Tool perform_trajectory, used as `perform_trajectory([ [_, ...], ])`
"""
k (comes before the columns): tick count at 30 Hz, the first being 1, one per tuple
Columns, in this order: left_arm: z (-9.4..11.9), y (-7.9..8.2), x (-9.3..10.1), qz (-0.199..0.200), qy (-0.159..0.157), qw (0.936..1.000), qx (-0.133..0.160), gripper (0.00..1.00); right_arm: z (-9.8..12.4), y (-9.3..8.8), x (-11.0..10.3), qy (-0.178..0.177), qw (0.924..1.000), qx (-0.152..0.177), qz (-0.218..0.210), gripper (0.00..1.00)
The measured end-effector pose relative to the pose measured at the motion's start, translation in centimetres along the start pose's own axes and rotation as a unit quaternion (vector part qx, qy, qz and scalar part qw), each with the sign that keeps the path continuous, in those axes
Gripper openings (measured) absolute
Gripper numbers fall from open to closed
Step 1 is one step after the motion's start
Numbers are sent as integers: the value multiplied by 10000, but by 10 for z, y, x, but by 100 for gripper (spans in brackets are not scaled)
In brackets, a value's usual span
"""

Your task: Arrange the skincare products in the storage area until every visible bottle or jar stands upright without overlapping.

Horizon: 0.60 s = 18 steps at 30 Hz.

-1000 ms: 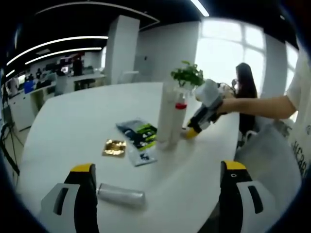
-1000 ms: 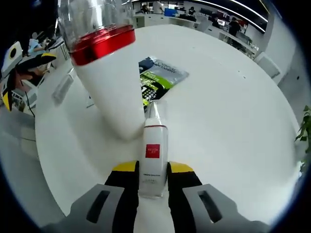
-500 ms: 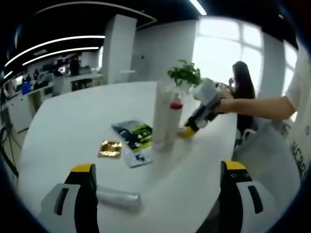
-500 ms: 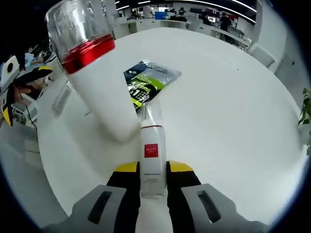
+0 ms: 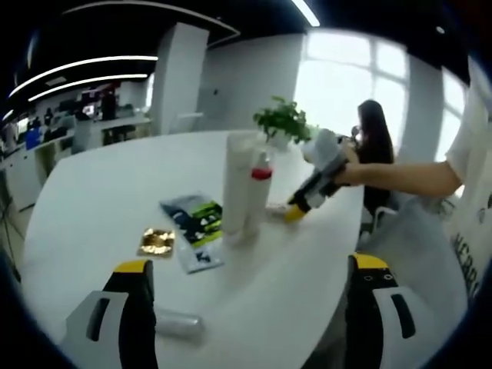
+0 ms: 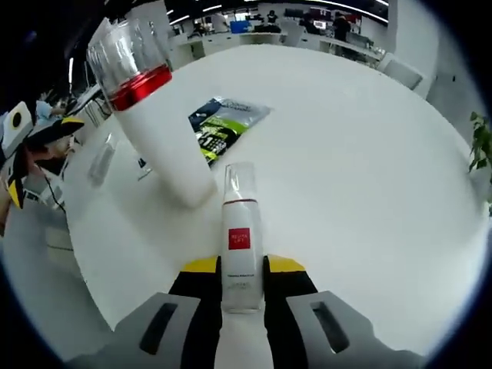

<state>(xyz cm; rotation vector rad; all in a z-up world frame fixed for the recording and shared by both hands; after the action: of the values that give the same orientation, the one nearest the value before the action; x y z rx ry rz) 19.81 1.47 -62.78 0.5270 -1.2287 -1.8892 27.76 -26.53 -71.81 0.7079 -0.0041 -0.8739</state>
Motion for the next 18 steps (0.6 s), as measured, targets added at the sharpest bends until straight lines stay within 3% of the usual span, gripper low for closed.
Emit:
perform_trajectory([
  [8,-6,0,13,58,-217,9997,-66,94,14,-12,-11,367,9961,491,-638,19],
  [13,-9,0,25,87,-411,9991,-99,94,25,-17,-25,425,9953,620,-612,19],
  [18,-10,3,36,350,-630,9974,-39,85,35,-16,-37,531,9934,829,-595,19],
])
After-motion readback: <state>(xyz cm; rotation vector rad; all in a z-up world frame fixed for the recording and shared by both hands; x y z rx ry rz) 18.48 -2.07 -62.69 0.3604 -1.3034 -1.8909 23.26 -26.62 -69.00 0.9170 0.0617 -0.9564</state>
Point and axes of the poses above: the point that each gripper's makers call its tool centre point, and the gripper's own axes: z roughly backward along the fingers, x roughly to its right, y roughly out of its top, the point moved 5 cm from there along z, roughly backward along the fingers, and after that the axes turned 12 degrees about y, right-handed, at the moved point
